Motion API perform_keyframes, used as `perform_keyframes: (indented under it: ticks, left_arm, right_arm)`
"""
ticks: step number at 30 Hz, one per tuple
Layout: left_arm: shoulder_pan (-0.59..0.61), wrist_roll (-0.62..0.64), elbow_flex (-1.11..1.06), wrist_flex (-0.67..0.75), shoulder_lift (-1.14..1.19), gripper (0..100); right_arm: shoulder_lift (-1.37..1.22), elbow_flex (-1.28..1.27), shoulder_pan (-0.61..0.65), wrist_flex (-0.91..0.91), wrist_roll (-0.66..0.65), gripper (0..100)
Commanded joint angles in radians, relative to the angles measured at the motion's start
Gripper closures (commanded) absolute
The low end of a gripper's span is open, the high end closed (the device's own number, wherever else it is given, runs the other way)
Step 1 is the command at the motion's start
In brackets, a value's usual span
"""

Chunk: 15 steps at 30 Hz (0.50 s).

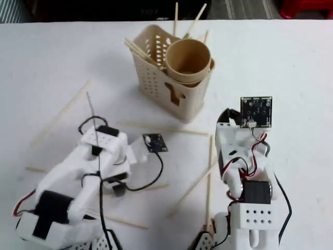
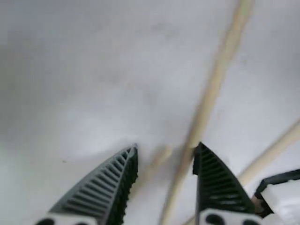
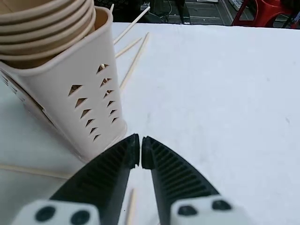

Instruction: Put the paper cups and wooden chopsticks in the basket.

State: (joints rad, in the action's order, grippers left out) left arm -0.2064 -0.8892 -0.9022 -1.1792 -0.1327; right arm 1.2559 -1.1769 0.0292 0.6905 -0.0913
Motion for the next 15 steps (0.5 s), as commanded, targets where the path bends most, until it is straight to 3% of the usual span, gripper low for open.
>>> perform_keyframes:
  ticks: [1, 9, 15]
  left_arm:
    - [-0.053, 0.028, 0.035, 0.003, 0.045, 88]
    - [-0.054, 0.15, 0.029, 0.054, 0.045, 98]
    - [-0.05, 0.164, 0.028, 0.052, 0.044, 98]
  right_arm:
    - [0.016, 0.009, -0.012, -0.022, 0.0, 97.4]
    - [0.018, 0.009, -0.012, -0.022, -0.002, 97.4]
    - [0.018, 0.009, -0.012, -0.022, -0.002, 97.4]
